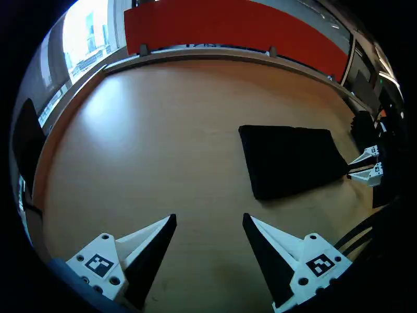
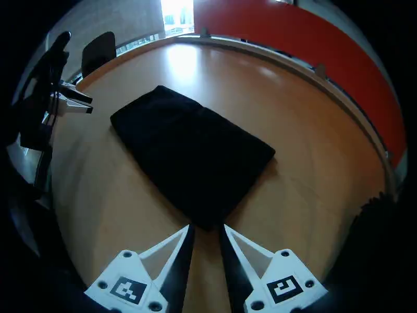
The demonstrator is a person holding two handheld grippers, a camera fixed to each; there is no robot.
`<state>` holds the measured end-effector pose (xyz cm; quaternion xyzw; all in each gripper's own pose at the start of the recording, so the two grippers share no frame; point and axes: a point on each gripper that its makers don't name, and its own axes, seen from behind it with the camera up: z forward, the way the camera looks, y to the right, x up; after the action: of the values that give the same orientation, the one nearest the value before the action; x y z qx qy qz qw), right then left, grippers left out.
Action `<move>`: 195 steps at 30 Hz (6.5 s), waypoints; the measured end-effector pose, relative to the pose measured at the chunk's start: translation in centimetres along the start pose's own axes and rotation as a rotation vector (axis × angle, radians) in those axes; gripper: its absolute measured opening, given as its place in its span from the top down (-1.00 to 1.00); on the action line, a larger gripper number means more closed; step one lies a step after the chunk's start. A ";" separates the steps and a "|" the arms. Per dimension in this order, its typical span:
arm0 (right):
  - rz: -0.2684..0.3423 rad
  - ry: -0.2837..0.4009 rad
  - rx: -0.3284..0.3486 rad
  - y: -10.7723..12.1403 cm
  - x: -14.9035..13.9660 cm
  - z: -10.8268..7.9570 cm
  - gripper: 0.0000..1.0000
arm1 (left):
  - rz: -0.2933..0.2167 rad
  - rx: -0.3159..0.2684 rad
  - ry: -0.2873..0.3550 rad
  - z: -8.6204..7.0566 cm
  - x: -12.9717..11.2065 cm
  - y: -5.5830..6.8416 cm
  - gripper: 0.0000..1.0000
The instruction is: Fold towel
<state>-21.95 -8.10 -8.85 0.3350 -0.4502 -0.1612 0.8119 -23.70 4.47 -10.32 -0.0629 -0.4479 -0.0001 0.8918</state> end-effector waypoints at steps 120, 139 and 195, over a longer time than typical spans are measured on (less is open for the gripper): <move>-0.173 0.177 0.156 -9.3 12.9 0.4 0.89 | -0.018 0.017 0.073 -1.5 3.3 -1.3 -0.89; -0.154 0.138 0.160 -9.4 11.6 0.7 0.21 | -0.020 0.021 0.065 -1.3 3.1 -1.7 -0.89; -0.053 -0.037 0.071 -4.7 -0.2 0.0 -0.06 | -0.013 0.019 0.069 -1.5 3.0 -1.2 -0.89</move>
<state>-21.84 -11.42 -12.21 0.3726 -0.4615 -0.1728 0.7863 -20.80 3.28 -8.66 -0.0514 -0.4172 -0.0037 0.9074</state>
